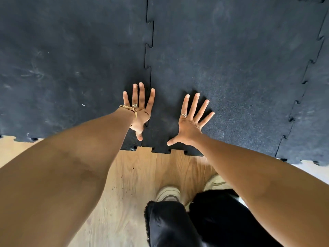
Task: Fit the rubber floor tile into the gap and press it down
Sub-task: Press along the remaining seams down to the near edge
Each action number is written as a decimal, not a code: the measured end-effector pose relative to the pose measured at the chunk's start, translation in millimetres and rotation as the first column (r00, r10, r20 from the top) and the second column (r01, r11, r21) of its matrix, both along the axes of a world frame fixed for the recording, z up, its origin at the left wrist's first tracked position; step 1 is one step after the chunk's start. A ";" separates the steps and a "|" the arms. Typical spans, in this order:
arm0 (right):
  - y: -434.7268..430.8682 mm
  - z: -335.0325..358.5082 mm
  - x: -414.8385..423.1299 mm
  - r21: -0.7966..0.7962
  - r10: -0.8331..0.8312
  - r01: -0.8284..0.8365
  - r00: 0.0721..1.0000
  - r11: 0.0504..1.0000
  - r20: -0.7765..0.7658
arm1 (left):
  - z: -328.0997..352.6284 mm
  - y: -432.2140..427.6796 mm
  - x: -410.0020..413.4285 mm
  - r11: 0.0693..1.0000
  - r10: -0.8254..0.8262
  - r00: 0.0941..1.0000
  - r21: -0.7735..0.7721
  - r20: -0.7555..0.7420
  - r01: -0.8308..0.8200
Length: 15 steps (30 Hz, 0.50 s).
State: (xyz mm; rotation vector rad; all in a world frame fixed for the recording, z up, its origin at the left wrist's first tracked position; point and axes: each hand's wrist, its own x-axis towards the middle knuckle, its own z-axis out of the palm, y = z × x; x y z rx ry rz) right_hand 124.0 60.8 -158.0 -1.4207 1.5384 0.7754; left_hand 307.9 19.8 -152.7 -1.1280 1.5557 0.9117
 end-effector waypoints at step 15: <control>11.1 4.6 -12.7 -0.156 0.016 -0.006 0.998 0.988 0.062 | 12.6 28.4 -28.0 0.942 0.042 0.993 -0.335 0.114 -0.001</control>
